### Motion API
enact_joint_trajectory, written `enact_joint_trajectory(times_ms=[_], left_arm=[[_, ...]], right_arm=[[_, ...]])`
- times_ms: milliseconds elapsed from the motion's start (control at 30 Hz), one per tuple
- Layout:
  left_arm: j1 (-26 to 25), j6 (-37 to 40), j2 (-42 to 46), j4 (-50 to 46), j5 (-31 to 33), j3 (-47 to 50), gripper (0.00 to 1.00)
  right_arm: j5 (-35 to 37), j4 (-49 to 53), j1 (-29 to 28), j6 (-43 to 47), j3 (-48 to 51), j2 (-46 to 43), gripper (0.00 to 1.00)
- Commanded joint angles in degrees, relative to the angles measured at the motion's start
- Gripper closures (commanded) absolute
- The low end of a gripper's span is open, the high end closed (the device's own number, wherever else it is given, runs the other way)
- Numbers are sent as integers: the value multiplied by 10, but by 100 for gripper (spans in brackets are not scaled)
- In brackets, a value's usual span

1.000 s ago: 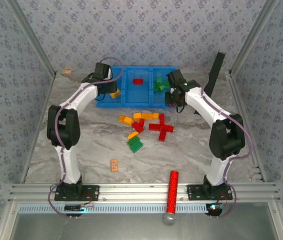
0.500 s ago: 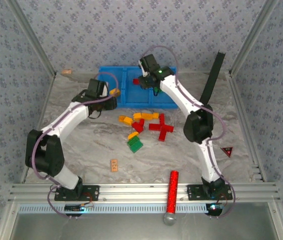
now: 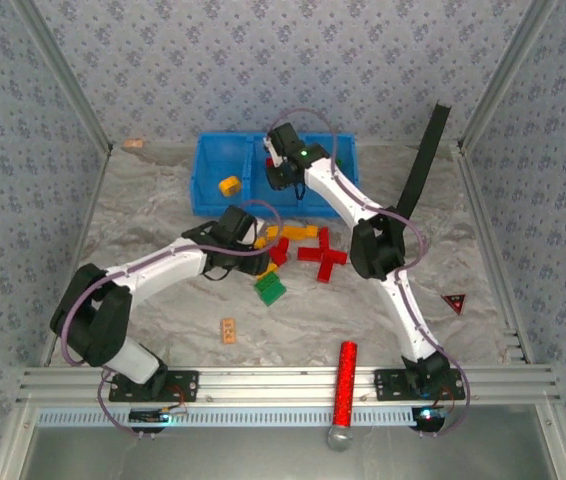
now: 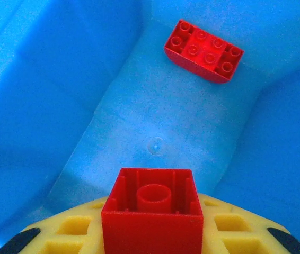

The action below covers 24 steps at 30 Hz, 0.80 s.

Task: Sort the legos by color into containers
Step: Place the lego in the container, then pick up the lego from the center of the table.

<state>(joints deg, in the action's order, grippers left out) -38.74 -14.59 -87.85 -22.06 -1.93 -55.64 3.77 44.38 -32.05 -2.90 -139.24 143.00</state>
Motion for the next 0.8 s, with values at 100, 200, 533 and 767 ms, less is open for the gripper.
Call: enact_joint_trajectory(times_ms=[100,200,533,767], left_arm=[[-25,65,-46,-11,35,-48,42],[-29,71,-58,-11,30,-50,42],[-46,88,-106,-22,29,-71,41],[-47,88,-138,-25,51,-79,41]], right_arm=[[-14,-11,-11,3,-7,17,69],[-12,-13,-12,3,-1,16,65],[-21,-15,-11,4,12,8,54],[-21,-18,-11,9,41,-24,52]])
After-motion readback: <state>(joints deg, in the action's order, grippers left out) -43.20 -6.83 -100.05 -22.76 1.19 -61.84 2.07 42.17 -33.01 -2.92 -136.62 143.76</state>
